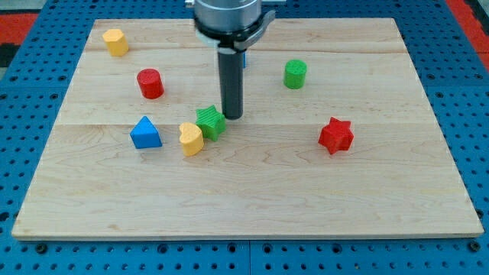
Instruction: Move the green circle closer to the green star
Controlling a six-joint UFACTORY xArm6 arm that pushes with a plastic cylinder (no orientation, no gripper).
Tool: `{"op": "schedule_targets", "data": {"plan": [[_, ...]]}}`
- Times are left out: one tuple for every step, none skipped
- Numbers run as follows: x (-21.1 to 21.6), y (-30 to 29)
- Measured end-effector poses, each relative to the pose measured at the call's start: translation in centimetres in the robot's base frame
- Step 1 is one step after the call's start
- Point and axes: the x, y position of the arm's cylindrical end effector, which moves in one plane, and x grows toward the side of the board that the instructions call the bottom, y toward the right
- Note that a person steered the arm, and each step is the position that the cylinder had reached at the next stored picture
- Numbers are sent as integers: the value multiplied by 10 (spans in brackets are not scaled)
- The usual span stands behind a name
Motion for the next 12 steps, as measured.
{"op": "schedule_targets", "data": {"plan": [[13,-9],[12,-7],[0,49],[-20,104],[-49,129],[-80,124],[-89,124],[-101,138],[-128,136],[-137,109],[-122,70],[-93,58]]}}
